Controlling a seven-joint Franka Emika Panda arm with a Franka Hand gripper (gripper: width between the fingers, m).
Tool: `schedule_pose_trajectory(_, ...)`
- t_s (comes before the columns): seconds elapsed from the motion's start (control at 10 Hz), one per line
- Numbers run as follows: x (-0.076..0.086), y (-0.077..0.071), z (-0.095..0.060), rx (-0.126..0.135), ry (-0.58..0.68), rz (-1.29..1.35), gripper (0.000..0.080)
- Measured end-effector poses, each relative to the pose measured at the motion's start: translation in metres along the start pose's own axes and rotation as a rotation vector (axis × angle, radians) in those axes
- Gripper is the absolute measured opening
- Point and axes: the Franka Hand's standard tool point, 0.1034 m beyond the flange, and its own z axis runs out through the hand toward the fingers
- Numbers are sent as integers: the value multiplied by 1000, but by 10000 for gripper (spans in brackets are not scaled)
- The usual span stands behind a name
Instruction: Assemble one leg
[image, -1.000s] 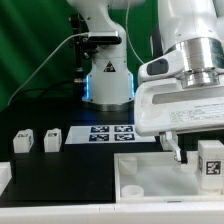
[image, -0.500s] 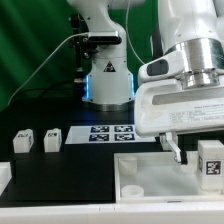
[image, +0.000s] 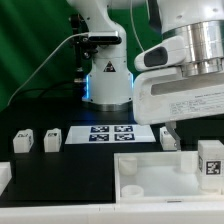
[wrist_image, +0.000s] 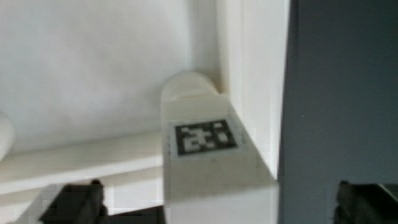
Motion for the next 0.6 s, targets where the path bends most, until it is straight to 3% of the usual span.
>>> schedule_pose_trajectory(0.1,-4,1,2,-6,-119,-4,649)
schedule_pose_trajectory(0.2,4,1,0,-20,-193,-12,649)
schedule_pose_trajectory(0.3,21,1,3,-33,-111,-26,649)
schedule_pose_trajectory(0.6,17,1,13,-59,-101,-21,649)
